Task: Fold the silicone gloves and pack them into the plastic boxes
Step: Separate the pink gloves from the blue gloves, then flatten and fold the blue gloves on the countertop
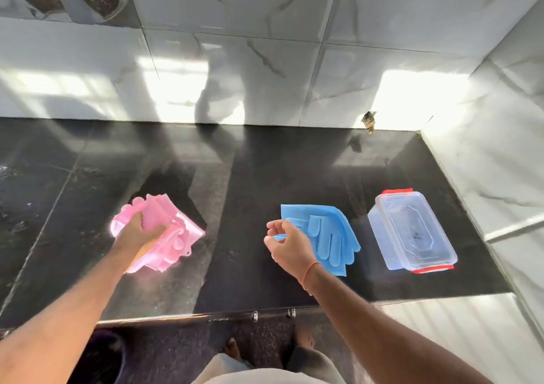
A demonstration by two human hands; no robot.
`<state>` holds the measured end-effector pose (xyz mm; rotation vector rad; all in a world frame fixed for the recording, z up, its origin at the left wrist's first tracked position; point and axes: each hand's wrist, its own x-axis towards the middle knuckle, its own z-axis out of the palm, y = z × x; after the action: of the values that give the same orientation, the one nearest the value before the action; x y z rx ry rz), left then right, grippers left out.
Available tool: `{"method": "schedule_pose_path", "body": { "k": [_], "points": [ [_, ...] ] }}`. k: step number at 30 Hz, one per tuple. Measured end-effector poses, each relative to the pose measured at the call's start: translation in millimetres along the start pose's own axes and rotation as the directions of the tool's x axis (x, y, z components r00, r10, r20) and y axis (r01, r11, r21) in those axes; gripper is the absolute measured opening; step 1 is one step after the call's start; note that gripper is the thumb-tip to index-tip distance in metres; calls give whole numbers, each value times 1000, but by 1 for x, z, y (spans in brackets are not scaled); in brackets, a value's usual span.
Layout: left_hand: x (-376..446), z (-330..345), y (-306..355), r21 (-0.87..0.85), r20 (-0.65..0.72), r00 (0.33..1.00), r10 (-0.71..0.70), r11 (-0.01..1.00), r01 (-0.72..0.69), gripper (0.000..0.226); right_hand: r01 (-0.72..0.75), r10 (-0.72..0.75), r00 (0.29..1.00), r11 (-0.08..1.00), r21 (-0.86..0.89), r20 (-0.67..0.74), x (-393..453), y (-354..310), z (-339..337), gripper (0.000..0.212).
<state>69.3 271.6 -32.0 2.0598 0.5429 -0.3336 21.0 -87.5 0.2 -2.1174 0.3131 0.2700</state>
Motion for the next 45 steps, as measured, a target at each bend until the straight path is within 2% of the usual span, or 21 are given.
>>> {"method": "schedule_pose_path", "body": {
  "k": [2,4,6,8,10,13,15,19,22,24,28,30,33,36,37,39,42,45],
  "points": [
    [1,-6,4,111,-4,1000,29,993,-28,56,3,-7,999,997,-76,-45,-4,17,-22,18],
    [-3,-7,10,317,-54,997,54,948,-34,70,4,-16,997,991,-137,-82,-8,32,-45,20],
    [-12,0,19,496,-189,981,29,865,70,86,20,-47,991,978,-208,-127,-12,47,-70,20],
    [-27,17,29,561,-313,949,44,815,147,91,27,-86,976,959,-282,-200,-14,60,-93,25],
    [-45,44,41,554,-326,939,110,827,95,87,4,-105,956,939,-345,-276,-14,69,-112,32],
    [-71,95,65,518,-218,929,299,842,-149,78,-46,-87,942,923,-382,-323,-7,80,-131,38],
    [-86,135,82,512,-83,899,431,792,-332,69,-78,-55,941,925,-371,-334,-1,84,-137,42],
    [-109,213,112,334,250,834,492,765,-551,66,-171,84,956,938,-303,-282,14,91,-144,61],
    [-112,265,135,285,371,803,467,765,-577,71,-225,193,969,949,-219,-157,25,96,-148,64],
    [-108,287,149,308,411,810,417,773,-555,80,-232,216,971,953,-193,-102,31,101,-148,51],
    [-102,306,160,513,476,802,362,627,-587,108,-232,224,968,970,-72,-114,40,109,-155,28],
    [-101,307,161,529,488,779,394,576,-623,114,-209,207,971,978,-12,-117,42,106,-158,18],
    [-104,310,161,491,534,728,430,543,-681,118,-169,182,977,979,112,-112,44,96,-164,15],
    [-112,314,167,413,443,714,543,583,-700,105,-138,165,985,936,325,-58,46,80,-172,25],
    [-114,313,170,366,380,707,596,605,-707,94,-137,161,987,907,399,-27,47,74,-175,30],
    [-115,306,178,270,264,690,673,636,-723,69,-129,125,991,859,496,40,48,59,-182,28],
    [-117,289,192,179,135,662,737,639,-748,39,-77,16,992,852,518,121,48,36,-195,21],
    [-121,265,208,-11,107,712,694,717,-697,30,85,-148,985,867,491,91,46,21,-204,27]
  ]
}}
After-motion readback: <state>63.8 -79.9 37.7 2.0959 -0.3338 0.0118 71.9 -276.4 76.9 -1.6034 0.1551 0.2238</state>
